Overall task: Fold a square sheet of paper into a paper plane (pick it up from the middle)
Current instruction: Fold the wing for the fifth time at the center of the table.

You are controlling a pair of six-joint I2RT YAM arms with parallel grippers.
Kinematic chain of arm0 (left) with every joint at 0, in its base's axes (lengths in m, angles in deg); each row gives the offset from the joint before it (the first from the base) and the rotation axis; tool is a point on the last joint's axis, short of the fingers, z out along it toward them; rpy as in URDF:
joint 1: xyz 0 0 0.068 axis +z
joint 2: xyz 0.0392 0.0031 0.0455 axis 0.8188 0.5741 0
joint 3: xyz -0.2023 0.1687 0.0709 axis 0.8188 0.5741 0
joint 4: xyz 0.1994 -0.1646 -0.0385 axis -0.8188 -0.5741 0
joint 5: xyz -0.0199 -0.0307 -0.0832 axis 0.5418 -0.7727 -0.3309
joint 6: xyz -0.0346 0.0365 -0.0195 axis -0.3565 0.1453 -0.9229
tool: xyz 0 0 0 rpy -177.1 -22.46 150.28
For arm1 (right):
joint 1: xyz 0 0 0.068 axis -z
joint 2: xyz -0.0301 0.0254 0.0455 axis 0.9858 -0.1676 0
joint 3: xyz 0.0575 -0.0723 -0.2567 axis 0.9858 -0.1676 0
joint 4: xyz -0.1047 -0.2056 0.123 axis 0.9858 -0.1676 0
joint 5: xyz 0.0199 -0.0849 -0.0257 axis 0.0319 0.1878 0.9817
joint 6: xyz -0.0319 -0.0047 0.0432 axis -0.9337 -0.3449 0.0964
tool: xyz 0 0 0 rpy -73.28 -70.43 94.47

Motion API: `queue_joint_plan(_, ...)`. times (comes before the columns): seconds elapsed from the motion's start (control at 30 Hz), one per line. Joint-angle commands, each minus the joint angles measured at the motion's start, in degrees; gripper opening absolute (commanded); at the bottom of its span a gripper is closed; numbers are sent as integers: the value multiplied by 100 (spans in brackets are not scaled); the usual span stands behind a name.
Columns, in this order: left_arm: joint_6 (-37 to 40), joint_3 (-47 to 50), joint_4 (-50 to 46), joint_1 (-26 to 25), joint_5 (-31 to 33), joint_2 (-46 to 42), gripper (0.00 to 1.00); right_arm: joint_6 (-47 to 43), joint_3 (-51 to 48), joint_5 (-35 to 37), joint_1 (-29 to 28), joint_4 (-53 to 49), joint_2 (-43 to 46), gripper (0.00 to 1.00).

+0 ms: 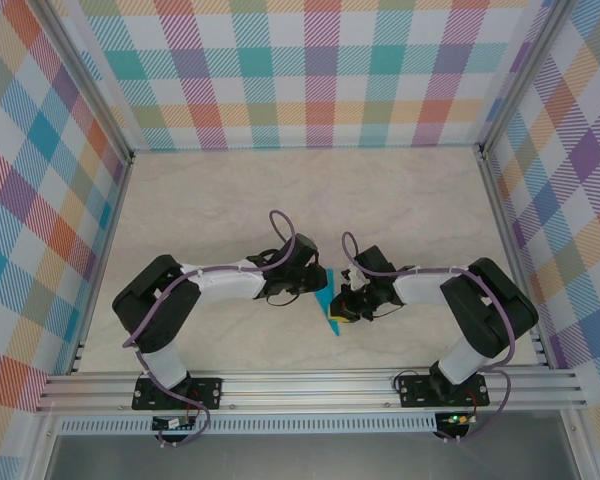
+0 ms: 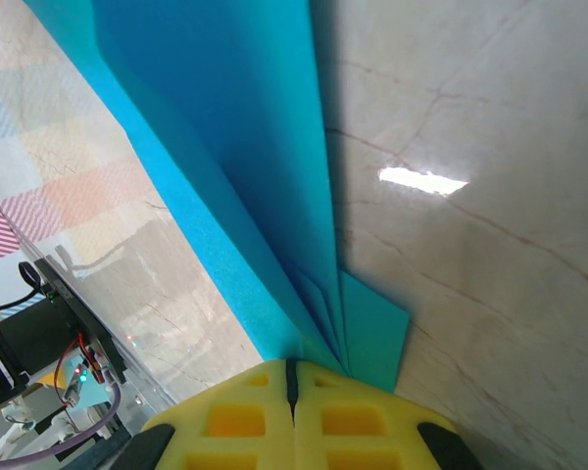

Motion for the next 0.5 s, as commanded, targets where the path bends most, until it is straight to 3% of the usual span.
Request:
queue_joint_plan(0.0, 82, 196, 428, 20, -16, 71, 22, -159, -269, 864, -54, -625, -479, 0)
queue_joint_plan(0.2, 88, 537, 1004, 30, -213, -263, 28, -150, -312, 871, -59, -588, -576, 0)
queue_joint_plan(0.47, 220, 799, 1192, 36, -399, -352, 28, -132, -296, 840, -59, -559, -668, 0)
